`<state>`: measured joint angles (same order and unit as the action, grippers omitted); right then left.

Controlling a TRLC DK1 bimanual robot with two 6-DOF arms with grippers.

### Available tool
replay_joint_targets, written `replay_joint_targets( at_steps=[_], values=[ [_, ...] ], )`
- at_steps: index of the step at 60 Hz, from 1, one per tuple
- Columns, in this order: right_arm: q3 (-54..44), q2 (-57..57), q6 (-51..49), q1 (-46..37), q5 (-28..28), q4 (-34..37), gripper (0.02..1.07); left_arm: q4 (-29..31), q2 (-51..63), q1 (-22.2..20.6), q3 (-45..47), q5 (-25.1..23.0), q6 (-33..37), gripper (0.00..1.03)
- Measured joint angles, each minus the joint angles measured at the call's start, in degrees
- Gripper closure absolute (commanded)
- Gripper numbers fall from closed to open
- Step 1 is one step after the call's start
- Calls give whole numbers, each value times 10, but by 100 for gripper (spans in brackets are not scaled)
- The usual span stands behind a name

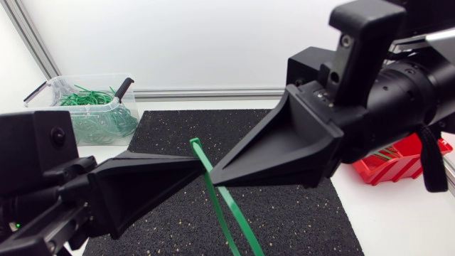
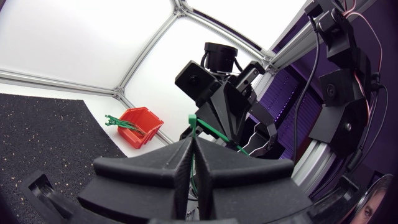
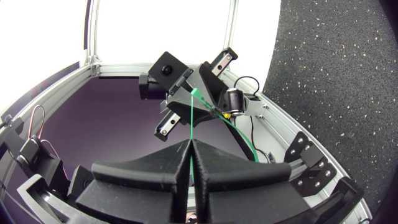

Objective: Take a green cable tie from the red box, thread the tail through the head to close it, then place it in the transparent bin on the left.

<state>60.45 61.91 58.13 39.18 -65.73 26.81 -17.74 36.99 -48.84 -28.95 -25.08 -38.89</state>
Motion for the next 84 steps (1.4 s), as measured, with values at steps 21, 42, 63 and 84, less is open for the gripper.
replay_joint_targets(
  at_steps=[21,42,63,84],
  values=[
    [0,2,0,-3,-1,0,101,3,-2,-2,0,7,3,99],
    [0,1,0,-3,-1,0,101,3,-2,0,0,9,4,99],
    [0,5,0,-3,-2,-2,101,8,-2,-30,0,41,30,99],
    [0,12,0,-3,-5,-4,101,16,-2,-103,0,137,136,99]
  ],
)
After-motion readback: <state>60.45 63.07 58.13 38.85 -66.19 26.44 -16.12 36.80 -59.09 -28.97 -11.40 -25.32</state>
